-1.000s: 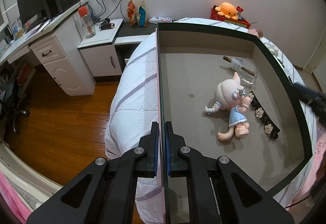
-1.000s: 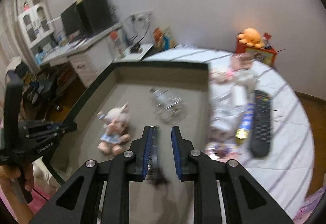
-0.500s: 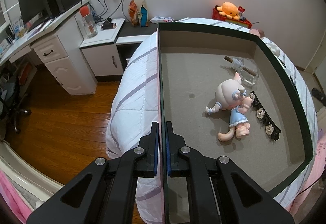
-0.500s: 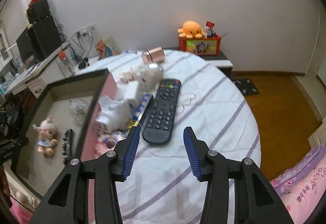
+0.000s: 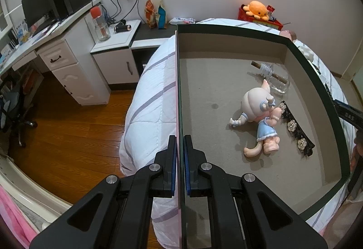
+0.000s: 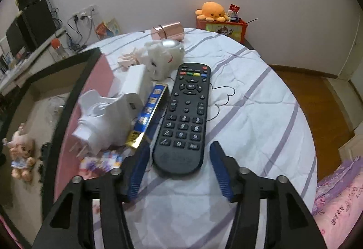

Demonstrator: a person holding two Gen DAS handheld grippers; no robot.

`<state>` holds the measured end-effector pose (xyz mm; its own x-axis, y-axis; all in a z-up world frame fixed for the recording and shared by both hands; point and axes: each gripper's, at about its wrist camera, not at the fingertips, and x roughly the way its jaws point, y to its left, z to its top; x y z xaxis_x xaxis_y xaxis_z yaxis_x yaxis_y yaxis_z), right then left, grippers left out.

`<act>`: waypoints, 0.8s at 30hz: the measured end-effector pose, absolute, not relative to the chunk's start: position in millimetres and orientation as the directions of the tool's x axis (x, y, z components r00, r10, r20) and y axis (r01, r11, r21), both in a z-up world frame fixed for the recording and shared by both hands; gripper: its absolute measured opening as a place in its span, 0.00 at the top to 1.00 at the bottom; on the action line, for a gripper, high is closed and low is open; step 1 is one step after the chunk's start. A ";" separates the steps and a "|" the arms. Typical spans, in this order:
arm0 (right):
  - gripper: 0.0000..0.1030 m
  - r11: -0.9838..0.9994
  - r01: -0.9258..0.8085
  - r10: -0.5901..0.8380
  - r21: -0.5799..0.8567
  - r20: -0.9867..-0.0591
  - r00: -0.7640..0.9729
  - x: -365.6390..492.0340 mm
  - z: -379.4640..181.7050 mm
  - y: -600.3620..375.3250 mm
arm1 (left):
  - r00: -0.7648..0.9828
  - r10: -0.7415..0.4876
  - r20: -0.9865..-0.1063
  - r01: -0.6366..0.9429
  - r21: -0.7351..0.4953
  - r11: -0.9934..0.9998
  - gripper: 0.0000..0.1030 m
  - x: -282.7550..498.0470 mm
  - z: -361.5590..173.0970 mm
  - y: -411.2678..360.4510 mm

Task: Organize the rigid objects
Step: 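Grasp the black TV remote with the right gripper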

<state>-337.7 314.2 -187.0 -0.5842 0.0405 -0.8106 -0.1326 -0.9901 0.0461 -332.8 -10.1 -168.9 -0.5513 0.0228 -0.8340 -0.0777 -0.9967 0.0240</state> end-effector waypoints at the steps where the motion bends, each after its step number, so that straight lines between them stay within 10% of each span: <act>1: 0.44 -0.989 -0.138 0.044 0.044 -0.817 -0.575 -340.2 -189.7 314.8 | -0.551 0.022 -0.834 -0.078 0.025 -0.997 0.95 -332.5 -168.8 -10.1; 6: 0.54 -0.989 -0.137 0.033 0.063 -0.797 -0.603 -336.8 -191.5 320.8 | -0.551 0.022 -0.834 -0.078 0.025 -0.997 0.95 -332.6 -169.3 -10.5; 24: 0.44 -0.993 -0.113 0.037 0.033 -0.825 -0.565 -330.7 -190.7 323.0 | -0.547 0.033 -0.837 -0.083 0.015 -0.996 0.95 -334.7 -169.9 -10.9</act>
<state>-330.7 323.0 -190.7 -0.5646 0.0367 -0.8246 -0.1125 -0.9931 0.0329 -334.7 -10.9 -169.9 -0.5466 0.0331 -0.8367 -0.0833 -0.9964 0.0151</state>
